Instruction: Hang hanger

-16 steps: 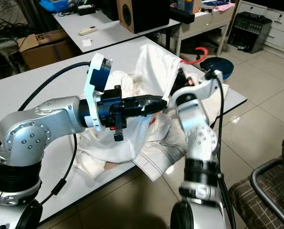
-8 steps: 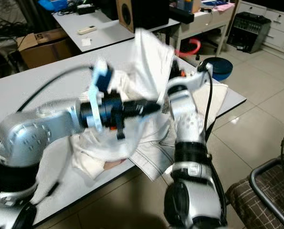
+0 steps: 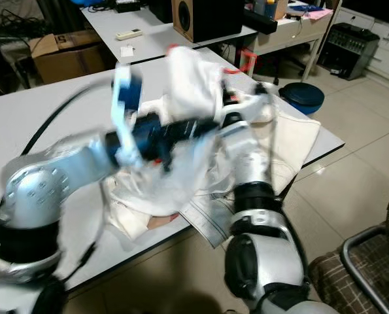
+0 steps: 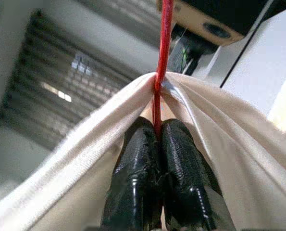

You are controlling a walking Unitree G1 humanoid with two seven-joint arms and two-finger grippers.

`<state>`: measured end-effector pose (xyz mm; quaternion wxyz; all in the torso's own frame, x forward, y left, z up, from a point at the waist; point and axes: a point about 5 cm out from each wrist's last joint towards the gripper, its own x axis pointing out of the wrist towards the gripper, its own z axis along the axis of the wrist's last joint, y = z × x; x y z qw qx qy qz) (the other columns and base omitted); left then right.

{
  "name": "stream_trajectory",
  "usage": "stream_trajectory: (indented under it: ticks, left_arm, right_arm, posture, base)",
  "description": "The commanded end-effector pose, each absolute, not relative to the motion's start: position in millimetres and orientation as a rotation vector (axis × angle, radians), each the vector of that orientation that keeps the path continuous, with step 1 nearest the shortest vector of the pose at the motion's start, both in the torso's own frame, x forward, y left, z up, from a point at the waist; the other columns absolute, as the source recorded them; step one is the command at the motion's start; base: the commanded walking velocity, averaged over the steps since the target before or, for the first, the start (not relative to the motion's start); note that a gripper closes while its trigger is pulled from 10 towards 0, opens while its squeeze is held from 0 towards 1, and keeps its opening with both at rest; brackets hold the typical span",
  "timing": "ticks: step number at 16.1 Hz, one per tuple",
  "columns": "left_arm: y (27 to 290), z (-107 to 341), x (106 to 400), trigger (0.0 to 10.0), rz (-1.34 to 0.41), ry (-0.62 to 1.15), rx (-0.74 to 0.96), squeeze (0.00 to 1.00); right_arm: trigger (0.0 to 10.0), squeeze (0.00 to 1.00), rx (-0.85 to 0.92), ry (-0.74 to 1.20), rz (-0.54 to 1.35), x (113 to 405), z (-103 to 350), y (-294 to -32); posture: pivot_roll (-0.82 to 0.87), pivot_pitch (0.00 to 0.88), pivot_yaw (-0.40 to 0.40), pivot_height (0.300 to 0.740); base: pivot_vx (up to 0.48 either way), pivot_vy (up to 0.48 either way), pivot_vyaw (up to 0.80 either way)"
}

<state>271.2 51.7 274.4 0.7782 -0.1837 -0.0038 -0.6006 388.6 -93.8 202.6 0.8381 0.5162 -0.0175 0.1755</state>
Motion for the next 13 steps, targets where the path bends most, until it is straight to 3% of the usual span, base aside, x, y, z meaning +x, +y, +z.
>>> stream_trajectory:
  ticks: [1, 4, 5, 8, 9, 10, 11, 12, 13]
  left_arm:
    - [56.0, 278.7, 277.3, 0.0, -1.245, -0.037, -0.411, 0.0]
    - [69.6, 275.1, 295.1, 0.0, -1.073, -0.028, -0.302, 0.0]
    - [76.8, 269.0, 296.2, 0.1, -1.042, 0.006, -0.2, 0.0]
    - [80.5, 265.1, 295.7, 1.1, -1.005, 0.01, -0.104, 0.0]
    - [81.6, 265.7, 295.5, 0.5, -0.993, -0.003, -0.08, 0.0]
    - [80.1, 269.7, 289.6, 2.9, -1.041, -0.024, -0.091, 0.0]
    - [76.7, 275.9, 276.5, 10.0, -1.148, -0.033, -0.151, 0.0]
    - [74.1, 278.2, 267.9, 10.0, -1.225, -0.025, -0.193, 0.0]
    - [71.1, 273.0, 260.0, 10.0, -1.295, 0.029, -0.162, 0.69]
  right_arm:
    - [10.0, 0.0, 1.059, -0.049, 0.377, 387.2, 205.4, -92.8]
    - [10.0, 0.0, 0.956, -0.041, 0.408, 370.7, 203.5, -98.3]
    - [10.0, 0.0, 0.909, -0.027, 0.392, 355.9, 203.5, -112.8]
    - [10.0, 0.0, 0.876, -0.002, 0.374, 329.4, 209.9, -129.7]
    - [10.0, 0.0, 0.844, 0.02, 0.372, 313.2, 210.6, -133.3]
    - [10.0, 0.0, 0.825, 0.032, 0.372, 309.3, 208.8, -134.5]
    - [10.0, 0.0, 0.801, 0.05, 0.369, 304.1, 205.2, -136.1]
    - [10.0, 0.0, 0.792, 0.061, 0.362, 302.5, 202.9, -137.9]
    - [10.0, 0.0, 0.777, 0.071, 0.37, 301.1, 201.0, -140.5]
  posture:
    - [-0.02, 0.0, 0.024, 0.74]
    - [-0.04, 0.0, 0.031, 0.74]
    - [-0.05, 0.0, 0.039, 0.74]
    - [-0.07, 0.0, 0.043, 0.74]
    - [-0.08, 0.0, 0.043, 0.74]
    - [-0.08, 0.0, 0.045, 0.74]
    - [-0.09, 0.0, 0.054, 0.74]
    - [-0.1, 0.0, 0.057, 0.74]
    - [-0.1, 0.0, 0.06, 0.74]
  base:
    - [0.0, 0.0, 0.0]
    - [0.0, 0.0, 0.0]
    - [0.0, 0.0, 0.0]
    - [0.0, 0.0, 0.0]
    - [0.0, 0.0, 0.0]
    - [0.0, 0.0, 0.0]
    - [0.0, 0.0, 0.0]
    - [0.0, 0.0, 0.0]
    - [0.0, 0.0, 0.0]
